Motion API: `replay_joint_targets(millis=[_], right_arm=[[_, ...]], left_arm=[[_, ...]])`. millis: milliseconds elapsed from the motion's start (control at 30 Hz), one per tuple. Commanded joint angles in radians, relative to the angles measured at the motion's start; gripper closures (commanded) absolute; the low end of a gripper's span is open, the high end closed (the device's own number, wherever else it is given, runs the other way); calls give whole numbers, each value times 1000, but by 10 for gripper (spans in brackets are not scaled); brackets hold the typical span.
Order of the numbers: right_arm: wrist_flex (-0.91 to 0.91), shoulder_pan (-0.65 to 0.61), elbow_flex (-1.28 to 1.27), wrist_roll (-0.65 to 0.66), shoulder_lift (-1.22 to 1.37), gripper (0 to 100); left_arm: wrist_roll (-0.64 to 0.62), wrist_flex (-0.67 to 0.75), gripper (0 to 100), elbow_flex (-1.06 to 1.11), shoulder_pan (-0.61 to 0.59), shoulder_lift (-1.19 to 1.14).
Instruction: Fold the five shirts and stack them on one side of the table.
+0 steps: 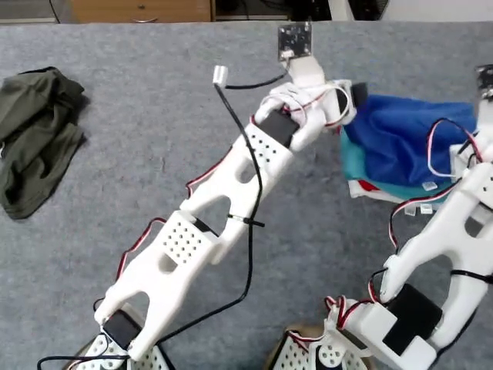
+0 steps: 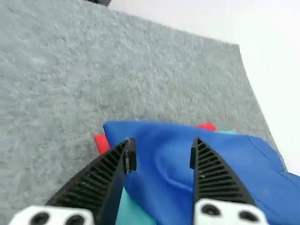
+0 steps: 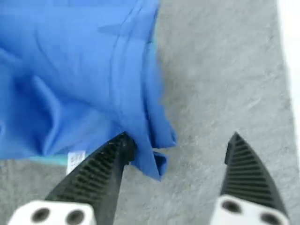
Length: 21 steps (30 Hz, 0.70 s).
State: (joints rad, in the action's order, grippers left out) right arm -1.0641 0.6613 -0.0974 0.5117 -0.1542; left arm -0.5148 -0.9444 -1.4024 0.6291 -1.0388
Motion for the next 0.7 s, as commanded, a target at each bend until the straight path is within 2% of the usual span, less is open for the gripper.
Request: replay_joint_targets(millis=[0, 67, 167, 300, 400, 667], right_arm=[[0, -39, 120, -54, -24, 871], [-3, -94, 177, -64, 16, 998], [-8, -176, 269, -64, 127, 954], [-83, -203, 463, -66, 297, 974], [-121, -188, 622, -66, 460, 975], [-272, -104, 1086, -55, 931, 975]], left_arm=[[11, -95, 834, -101, 14, 19], [11, -133, 842, -100, 41, 16], [9, -180, 844, -92, 83, 13], [-37, -189, 844, -40, 110, -7], [-94, -183, 844, -6, 115, -30], [-101, -181, 844, 5, 164, -133]])
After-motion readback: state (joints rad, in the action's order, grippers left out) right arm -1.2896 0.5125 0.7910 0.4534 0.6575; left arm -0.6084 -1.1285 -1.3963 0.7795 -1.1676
